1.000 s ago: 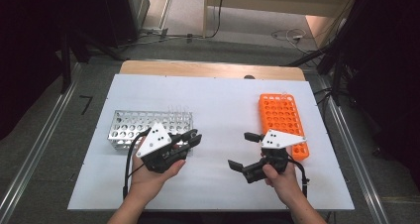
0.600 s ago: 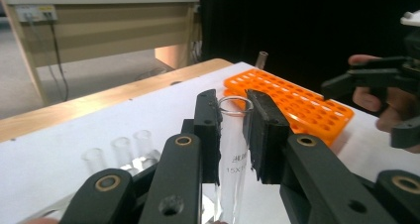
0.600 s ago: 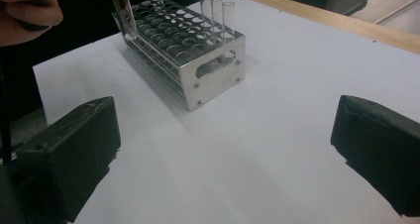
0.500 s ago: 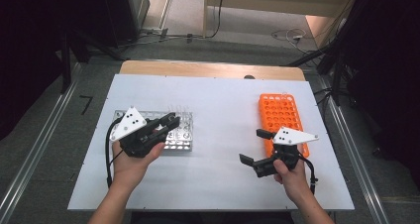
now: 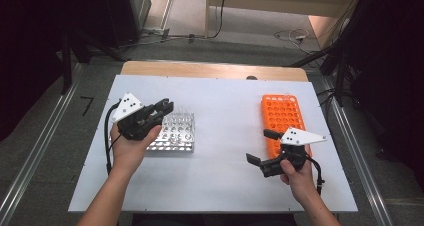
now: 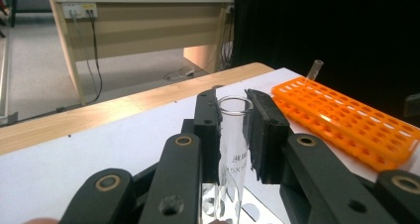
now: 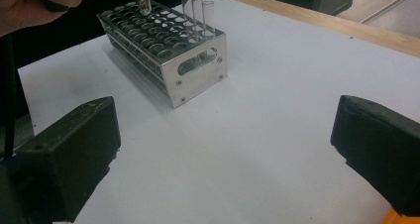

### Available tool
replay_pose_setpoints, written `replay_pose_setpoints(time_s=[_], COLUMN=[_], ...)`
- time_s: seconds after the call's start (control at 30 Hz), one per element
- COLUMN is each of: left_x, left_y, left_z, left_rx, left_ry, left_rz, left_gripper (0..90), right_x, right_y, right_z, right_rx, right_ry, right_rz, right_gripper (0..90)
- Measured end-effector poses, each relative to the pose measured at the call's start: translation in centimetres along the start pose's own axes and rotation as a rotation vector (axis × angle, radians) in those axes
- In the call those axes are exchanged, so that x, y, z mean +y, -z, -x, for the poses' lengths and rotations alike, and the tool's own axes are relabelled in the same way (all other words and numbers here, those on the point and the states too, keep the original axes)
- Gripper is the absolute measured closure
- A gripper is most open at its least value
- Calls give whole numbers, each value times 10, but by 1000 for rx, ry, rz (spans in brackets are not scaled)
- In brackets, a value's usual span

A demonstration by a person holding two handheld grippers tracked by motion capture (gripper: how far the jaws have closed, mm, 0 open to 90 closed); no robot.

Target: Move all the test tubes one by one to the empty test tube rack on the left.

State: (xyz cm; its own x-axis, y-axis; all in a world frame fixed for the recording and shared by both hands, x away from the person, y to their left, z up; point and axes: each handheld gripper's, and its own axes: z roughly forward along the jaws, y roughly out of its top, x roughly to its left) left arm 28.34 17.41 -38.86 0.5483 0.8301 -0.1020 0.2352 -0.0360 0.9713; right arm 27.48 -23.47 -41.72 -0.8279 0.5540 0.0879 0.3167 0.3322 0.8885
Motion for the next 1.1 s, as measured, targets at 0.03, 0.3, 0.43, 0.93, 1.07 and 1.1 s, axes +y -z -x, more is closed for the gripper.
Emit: replay_pose_setpoints(time_s=[0.03,0.3,0.43,0.93,1.07,1.1], left_x=[0,-3,-5,-15,-19,-19], left_y=[-1,-15,-21,-40,-43,-44], left_z=[-1,-19,-25,-35,-35,-35], left_rx=[5,62,90,154,166,166], left_ry=[2,19,22,26,24,22], left_rz=[2,0,-4,-44,-71,-74], left_gripper=[761,760,761,761,761,760], right_x=[0,-1,-1,-1,-1,-1], right_y=[0,1,2,3,3,3], right_z=[0,2,2,3,3,3], right_rx=[-3,-9,-9,-16,-16,-16], right_ry=[0,-2,-2,-6,-6,-5], right_rz=[0,-1,1,1,1,2], right_gripper=[0,0,0,0,0,0])
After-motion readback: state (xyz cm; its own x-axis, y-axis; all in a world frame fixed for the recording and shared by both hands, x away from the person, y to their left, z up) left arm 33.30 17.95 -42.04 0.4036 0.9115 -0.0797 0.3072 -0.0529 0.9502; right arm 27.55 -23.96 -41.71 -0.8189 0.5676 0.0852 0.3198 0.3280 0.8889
